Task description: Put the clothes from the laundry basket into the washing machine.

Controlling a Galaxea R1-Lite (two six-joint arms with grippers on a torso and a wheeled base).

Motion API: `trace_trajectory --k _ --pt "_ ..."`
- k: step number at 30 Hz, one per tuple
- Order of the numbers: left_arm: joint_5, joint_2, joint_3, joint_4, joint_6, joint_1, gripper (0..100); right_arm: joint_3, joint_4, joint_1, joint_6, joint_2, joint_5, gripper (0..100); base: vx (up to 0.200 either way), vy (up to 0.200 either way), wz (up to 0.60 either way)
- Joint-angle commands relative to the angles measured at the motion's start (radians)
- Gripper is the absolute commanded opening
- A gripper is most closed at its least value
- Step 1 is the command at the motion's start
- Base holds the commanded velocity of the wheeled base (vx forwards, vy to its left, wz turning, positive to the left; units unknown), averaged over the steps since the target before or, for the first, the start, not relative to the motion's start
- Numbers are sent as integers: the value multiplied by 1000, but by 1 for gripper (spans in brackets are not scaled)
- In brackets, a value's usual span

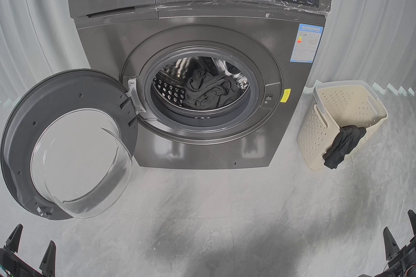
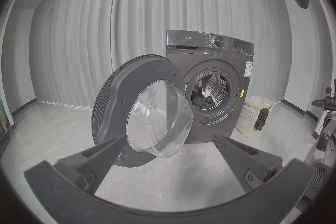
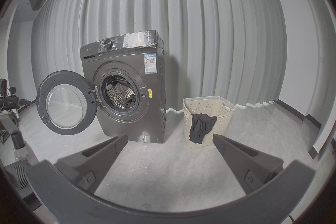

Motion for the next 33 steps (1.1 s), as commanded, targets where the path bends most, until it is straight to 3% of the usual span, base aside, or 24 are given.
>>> trace_trajectory --k 1,33 --pt "0 -11 18 0 0 0 100 16 0 0 0 -12 0 100 0 -200 0" --pt "2 -11 18 -2 -4 0 100 16 0 0 -2 -12 0 100 0 -200 0"
